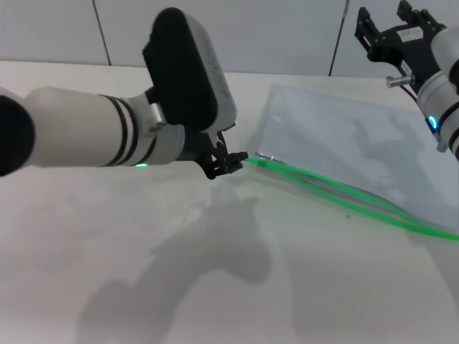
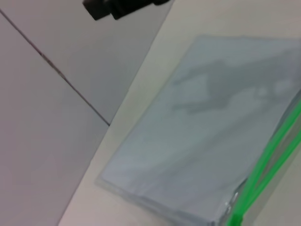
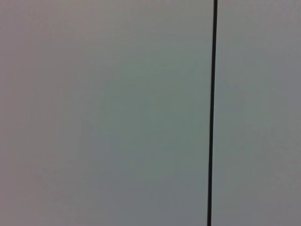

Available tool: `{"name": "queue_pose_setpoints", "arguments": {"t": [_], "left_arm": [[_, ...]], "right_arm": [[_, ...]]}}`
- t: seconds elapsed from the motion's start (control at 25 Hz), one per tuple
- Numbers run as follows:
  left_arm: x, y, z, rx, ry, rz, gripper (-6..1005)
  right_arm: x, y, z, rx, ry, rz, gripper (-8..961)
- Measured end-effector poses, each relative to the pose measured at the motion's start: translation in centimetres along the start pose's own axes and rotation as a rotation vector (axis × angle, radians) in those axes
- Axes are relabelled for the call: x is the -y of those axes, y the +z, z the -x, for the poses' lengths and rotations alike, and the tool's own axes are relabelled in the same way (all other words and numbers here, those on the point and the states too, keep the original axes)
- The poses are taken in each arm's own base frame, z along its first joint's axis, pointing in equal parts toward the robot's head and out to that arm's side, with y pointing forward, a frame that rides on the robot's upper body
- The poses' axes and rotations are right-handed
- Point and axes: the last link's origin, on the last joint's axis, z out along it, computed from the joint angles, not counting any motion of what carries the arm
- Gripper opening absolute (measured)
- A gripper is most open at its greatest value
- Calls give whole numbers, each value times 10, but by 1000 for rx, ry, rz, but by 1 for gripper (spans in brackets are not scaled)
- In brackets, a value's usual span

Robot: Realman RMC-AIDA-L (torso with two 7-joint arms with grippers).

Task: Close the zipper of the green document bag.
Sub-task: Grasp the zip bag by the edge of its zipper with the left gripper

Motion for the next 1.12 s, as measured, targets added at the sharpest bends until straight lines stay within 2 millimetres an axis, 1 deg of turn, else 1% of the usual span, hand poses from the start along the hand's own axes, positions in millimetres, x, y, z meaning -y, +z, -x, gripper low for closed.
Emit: {"name": "queue_pose_setpoints", "arguments": {"t": [0.4, 0.68, 0.96, 1.12], "left_arm": [[-8, 14, 1, 55, 116, 14, 542], [-14, 22, 1, 55, 198, 28, 542], [-12, 40, 5, 93, 278, 14, 542], [-11, 45, 4, 84, 309, -12, 542]], "right_arm": [[-2, 3, 1, -2, -6, 6, 665], [-3, 3, 2, 0, 3, 9, 665], [-5, 5, 3, 2, 4, 14, 665], [-6, 6, 4, -4, 4, 21, 665]]}}
